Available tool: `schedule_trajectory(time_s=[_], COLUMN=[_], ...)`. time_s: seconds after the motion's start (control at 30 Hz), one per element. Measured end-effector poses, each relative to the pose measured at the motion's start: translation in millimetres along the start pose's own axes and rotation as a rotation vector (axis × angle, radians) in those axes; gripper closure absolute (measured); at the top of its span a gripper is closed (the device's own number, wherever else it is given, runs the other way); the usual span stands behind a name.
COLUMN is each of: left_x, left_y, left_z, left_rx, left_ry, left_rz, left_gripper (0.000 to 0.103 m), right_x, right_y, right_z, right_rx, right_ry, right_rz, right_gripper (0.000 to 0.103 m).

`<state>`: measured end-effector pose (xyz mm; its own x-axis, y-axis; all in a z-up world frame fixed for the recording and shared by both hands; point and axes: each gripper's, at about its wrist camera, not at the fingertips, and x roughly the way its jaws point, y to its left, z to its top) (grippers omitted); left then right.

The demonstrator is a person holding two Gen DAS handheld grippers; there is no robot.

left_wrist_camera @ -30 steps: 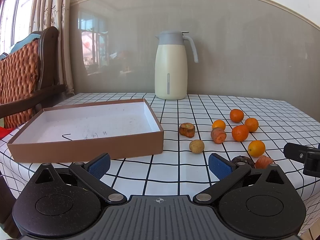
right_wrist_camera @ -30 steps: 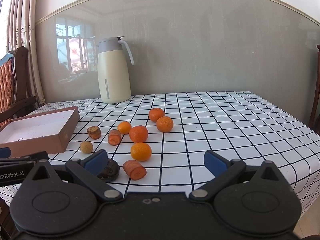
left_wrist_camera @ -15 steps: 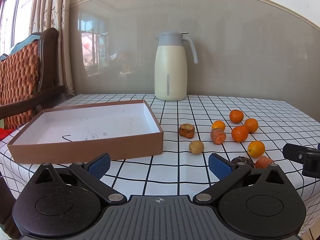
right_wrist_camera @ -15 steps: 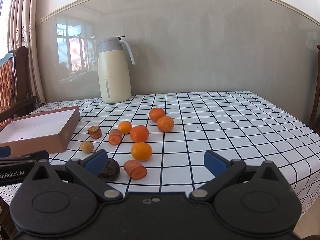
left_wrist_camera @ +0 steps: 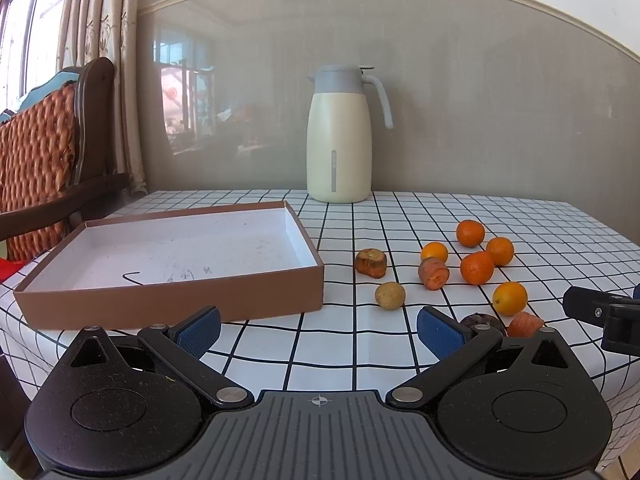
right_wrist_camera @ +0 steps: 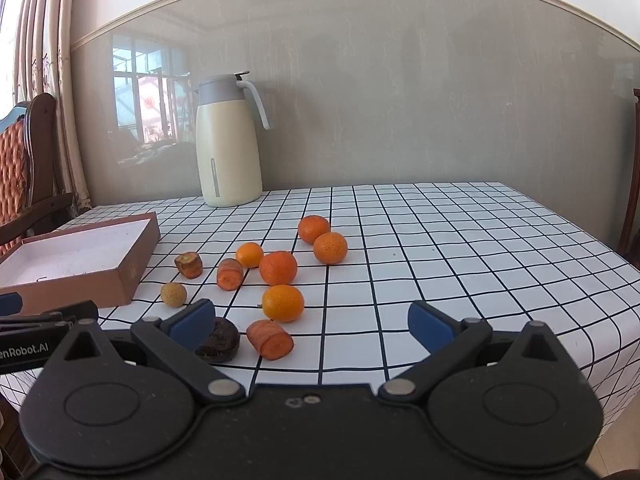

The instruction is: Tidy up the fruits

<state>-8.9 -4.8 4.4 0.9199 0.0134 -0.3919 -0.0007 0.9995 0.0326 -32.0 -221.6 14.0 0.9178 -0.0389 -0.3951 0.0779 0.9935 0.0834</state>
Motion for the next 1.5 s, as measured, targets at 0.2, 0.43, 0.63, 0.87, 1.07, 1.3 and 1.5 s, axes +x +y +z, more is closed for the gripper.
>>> schedule_trajectory(time_s=[0.2, 0.43, 0.63, 0.87, 1.07, 1.3, 1.5], left_x=[-1, 0, 2, 5, 10, 28, 38], left_y=[-3, -10, -22, -42, -66, -85, -95], left_z=[0, -1, -2, -4, -9, -15, -18], left_rx=[0.003, 0.028, 0.051, 0.087, 0.149, 0.17, 0.177], left_ry=[-0.006, -0.004, -0.002, -0.003, -0.001, 0.059, 0.072], left_rz=[-0.012, -0.059, -0.102, -0.136, -0.148, -0.168, -0.189], left_gripper=[0.0, 0.0, 0.0, 0.0, 0.0, 0.024, 0.035], right_x=[-1, -4, -3, -6, -5, -3, 2], right_y=[-1, -7, -10, -15, -24, -26, -26], right_z=[0, 1, 1, 2, 2, 1, 1], right_rx=[0.006, 0.021, 0.03, 0.041, 0.073, 0.072, 0.084], right_ry=[-0.005, -0.007, 0.001, -0.017, -0.004, 0.015, 0.03], right_rz=[0.001, 0.011, 0.022, 0.011, 0.006, 0.017, 0.03], right_gripper=[0.006, 0.006, 0.006, 0.006, 0.006, 0.011, 0.016])
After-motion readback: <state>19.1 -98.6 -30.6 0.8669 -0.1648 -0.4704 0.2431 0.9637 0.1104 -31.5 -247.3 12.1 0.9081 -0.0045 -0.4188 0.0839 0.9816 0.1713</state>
